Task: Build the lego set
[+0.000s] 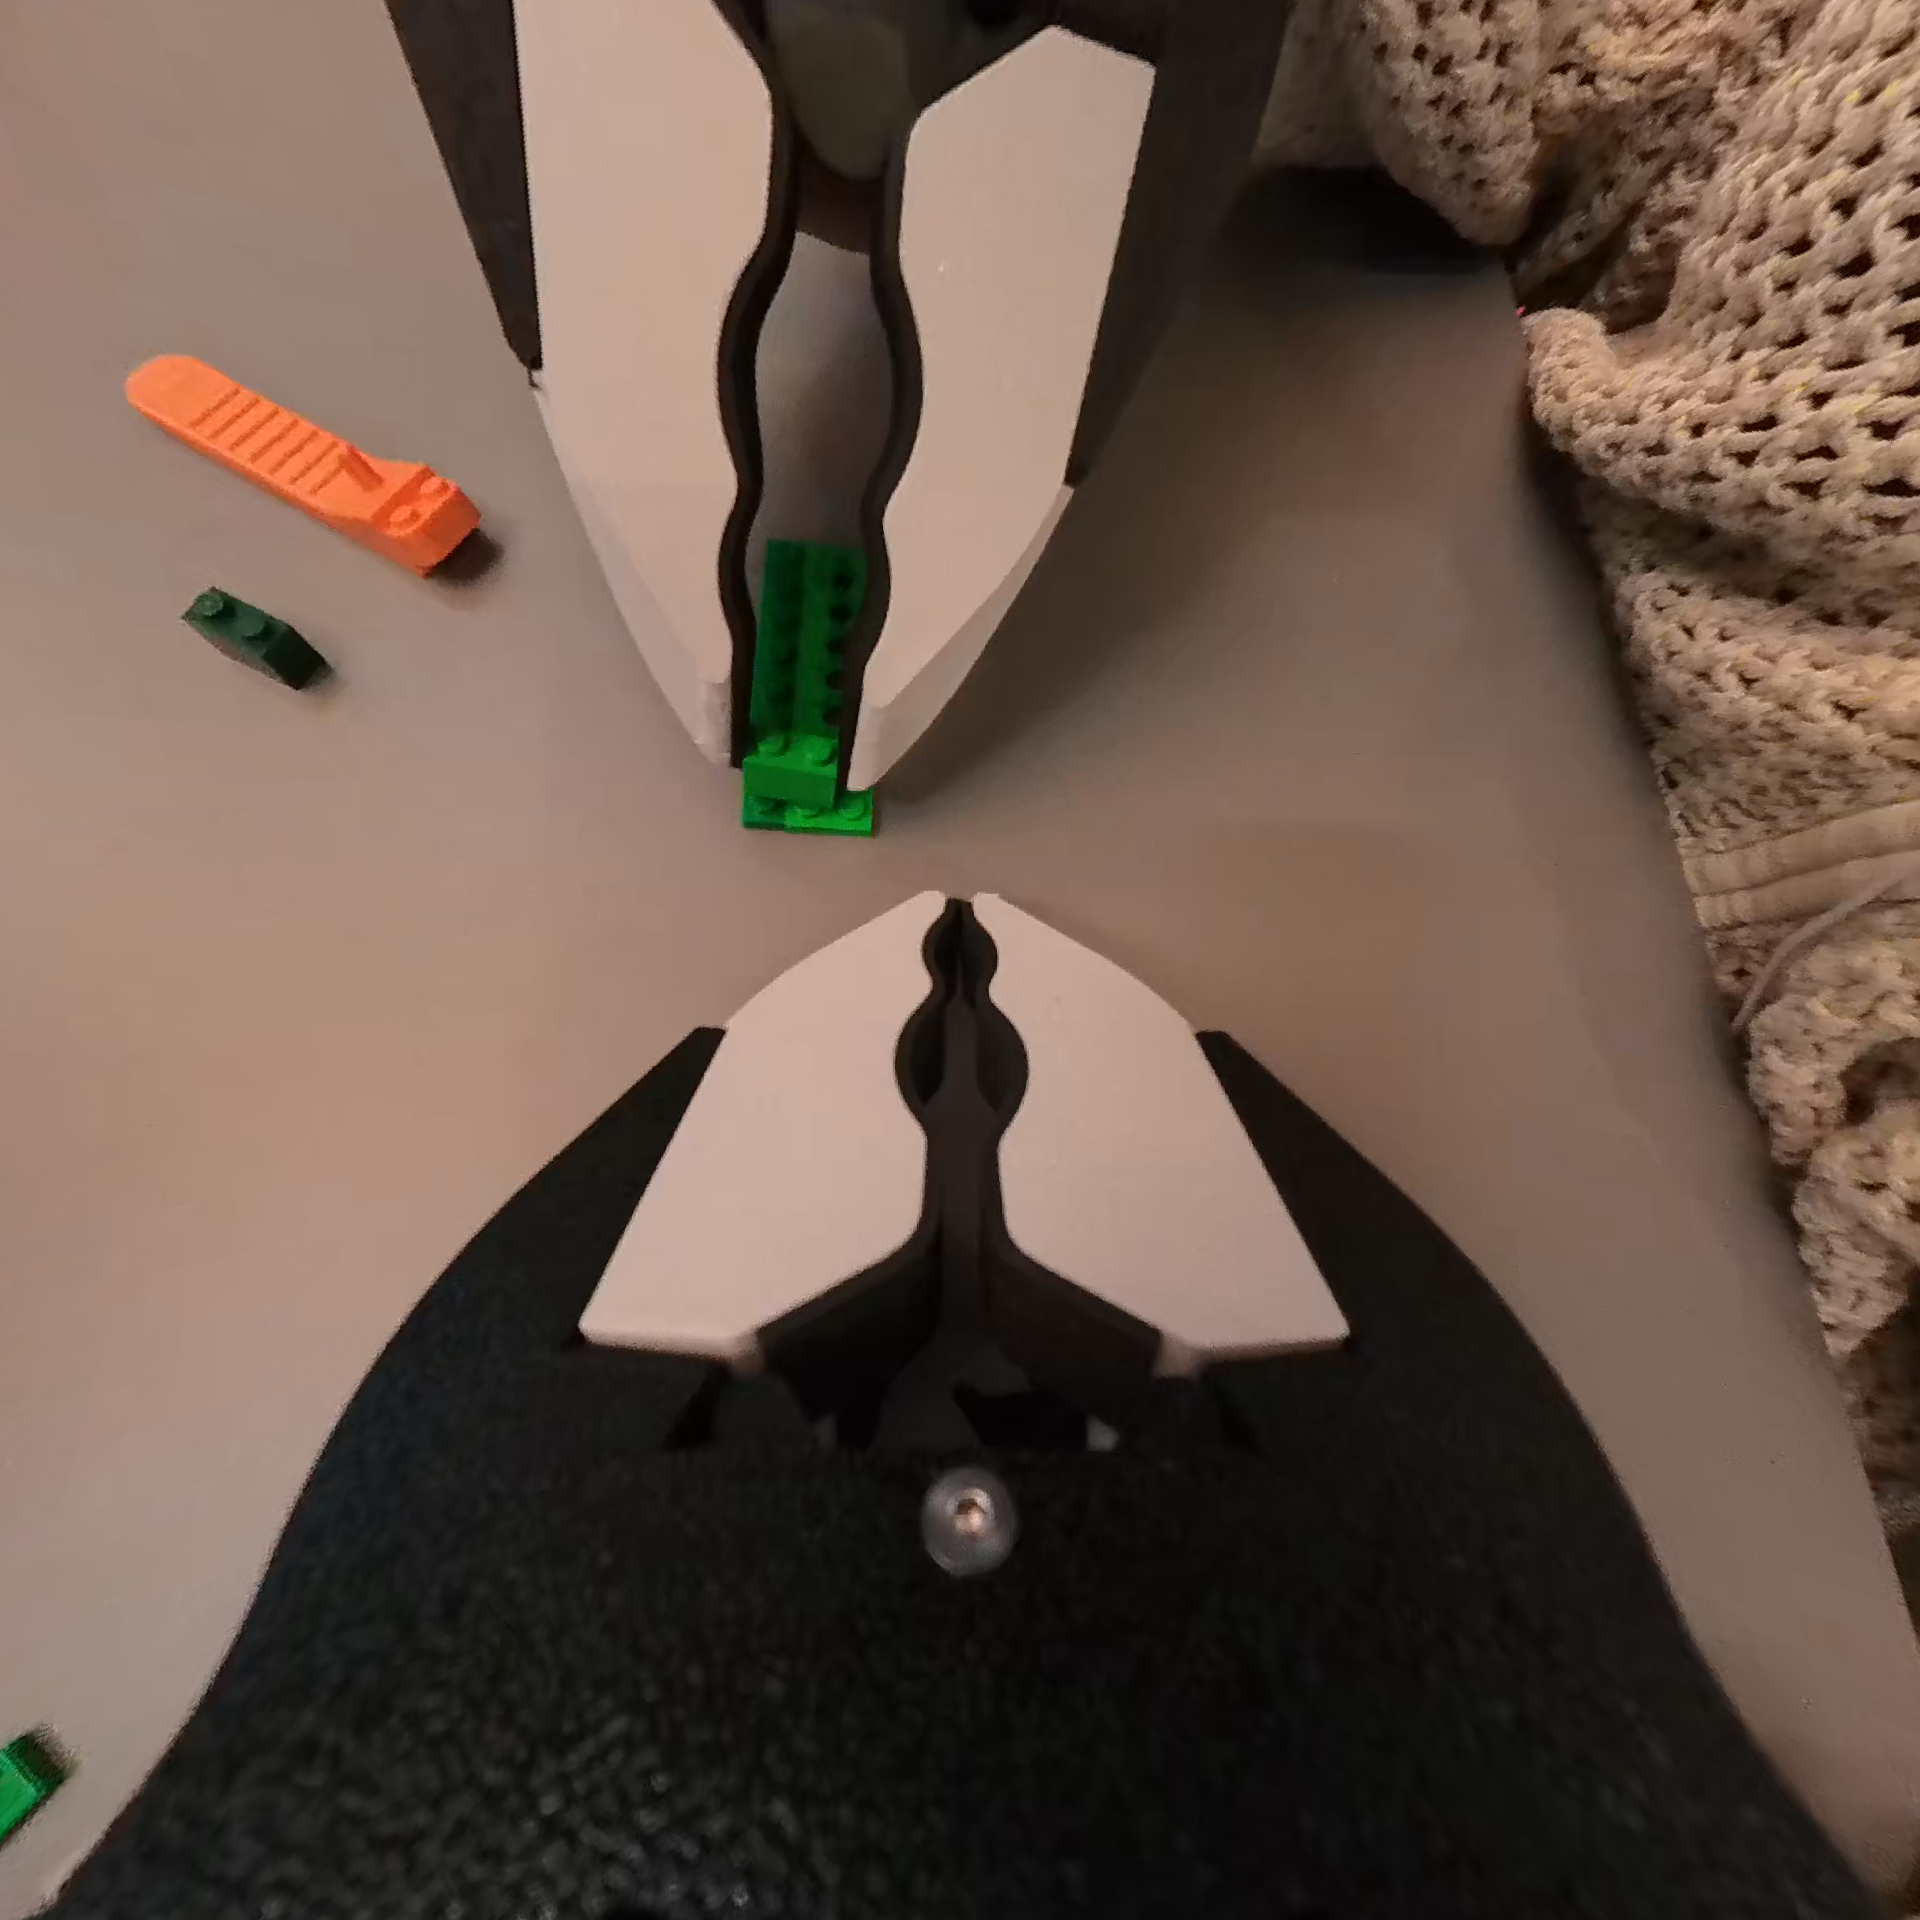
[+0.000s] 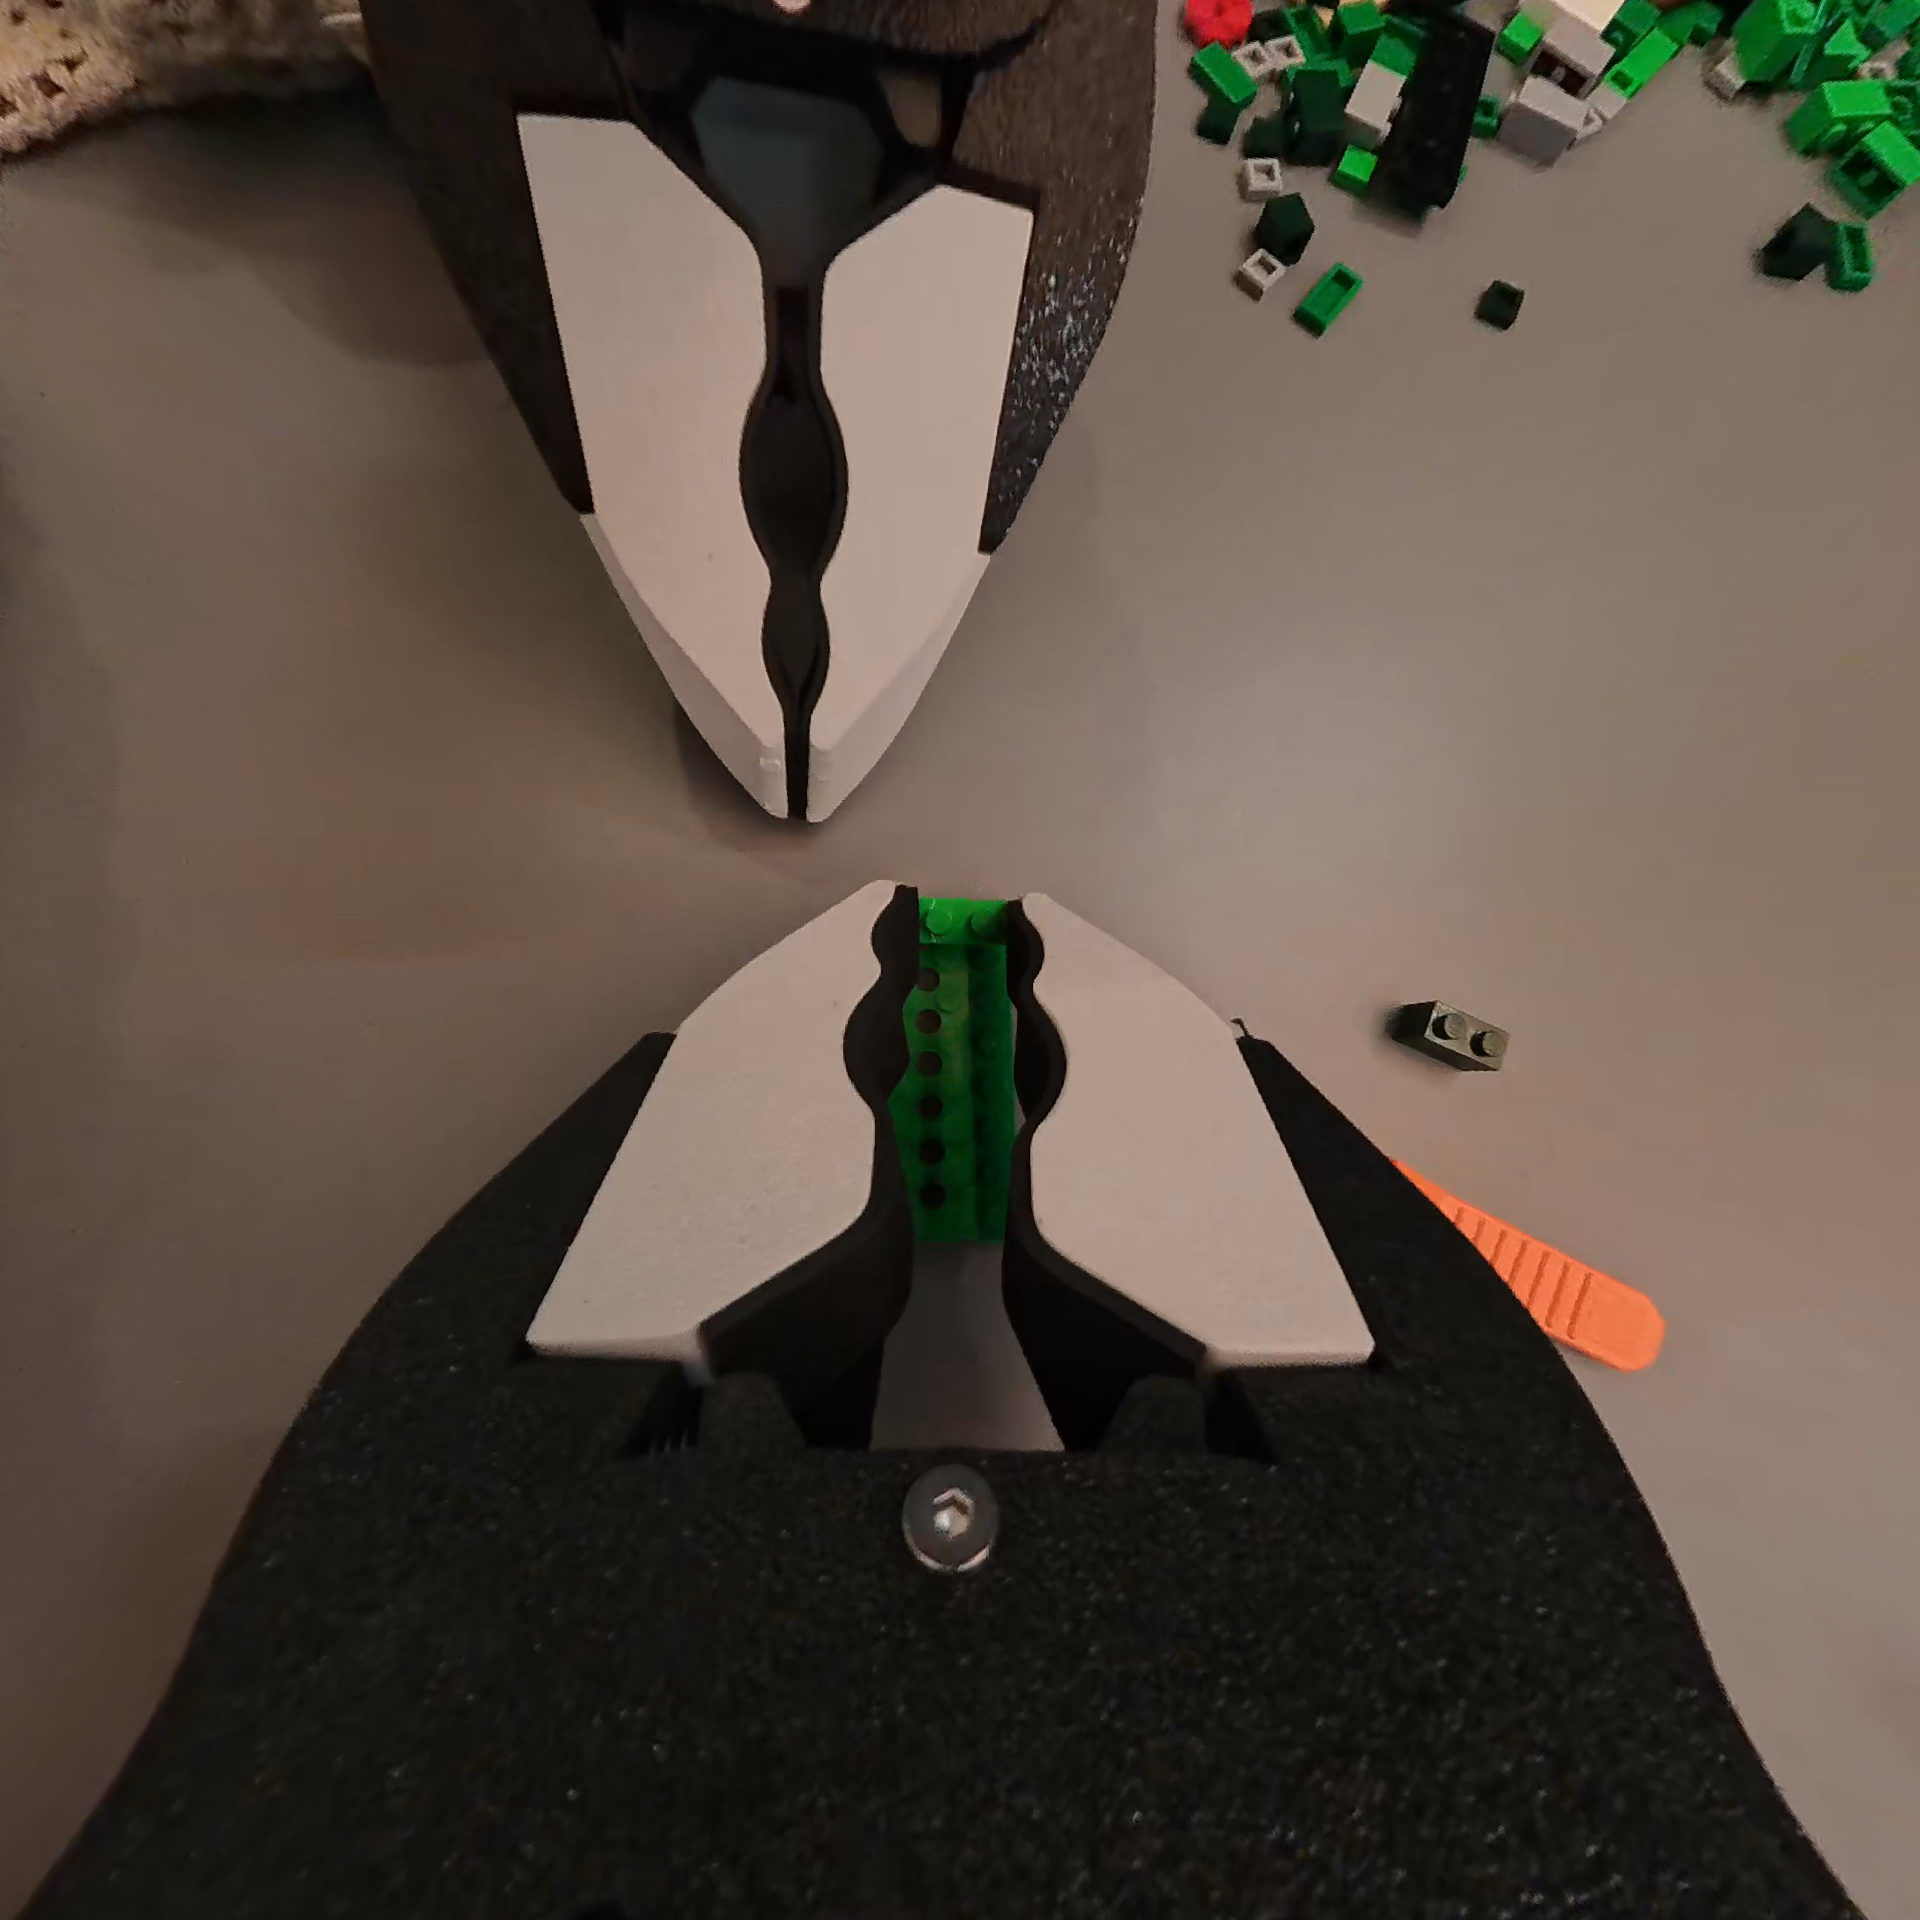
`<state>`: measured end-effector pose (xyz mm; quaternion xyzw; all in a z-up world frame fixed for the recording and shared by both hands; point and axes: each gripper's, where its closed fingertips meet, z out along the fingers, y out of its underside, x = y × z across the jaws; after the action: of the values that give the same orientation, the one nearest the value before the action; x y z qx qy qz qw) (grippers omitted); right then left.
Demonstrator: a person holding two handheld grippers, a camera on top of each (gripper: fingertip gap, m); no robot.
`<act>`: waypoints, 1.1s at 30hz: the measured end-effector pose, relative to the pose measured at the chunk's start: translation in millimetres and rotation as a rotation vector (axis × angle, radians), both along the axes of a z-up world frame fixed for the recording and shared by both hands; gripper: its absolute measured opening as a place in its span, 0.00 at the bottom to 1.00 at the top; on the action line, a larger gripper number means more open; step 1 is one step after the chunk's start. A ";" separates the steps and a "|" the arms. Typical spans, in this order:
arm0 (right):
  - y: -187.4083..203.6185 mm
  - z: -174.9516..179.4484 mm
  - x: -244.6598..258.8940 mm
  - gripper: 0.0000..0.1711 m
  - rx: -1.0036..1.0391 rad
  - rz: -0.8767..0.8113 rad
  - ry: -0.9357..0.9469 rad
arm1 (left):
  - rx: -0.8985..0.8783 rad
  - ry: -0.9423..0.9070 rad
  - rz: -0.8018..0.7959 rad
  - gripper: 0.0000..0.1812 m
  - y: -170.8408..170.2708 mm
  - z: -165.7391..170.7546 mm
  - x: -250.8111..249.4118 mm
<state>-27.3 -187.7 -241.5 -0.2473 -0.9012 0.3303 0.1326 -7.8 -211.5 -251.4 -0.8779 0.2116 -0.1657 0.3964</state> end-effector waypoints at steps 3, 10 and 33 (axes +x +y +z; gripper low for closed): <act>0.0 -0.7 -0.7 0.09 0.002 0.000 0.000 | -0.001 -0.002 0.000 0.00 0.1 -0.2 0.0; -1.1 -2.9 -1.9 0.09 0.010 0.005 -0.003 | -0.006 -0.010 -0.003 0.00 -0.6 -0.5 0.7; -1.5 -5.0 -2.6 0.09 0.033 0.070 -0.080 | -0.004 0.003 -0.001 0.00 -0.9 -1.5 1.1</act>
<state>-29.9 -189.2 -246.5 -0.2264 -0.9191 0.3099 0.0889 -6.8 -212.4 -252.9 -0.8788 0.2124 -0.1652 0.3940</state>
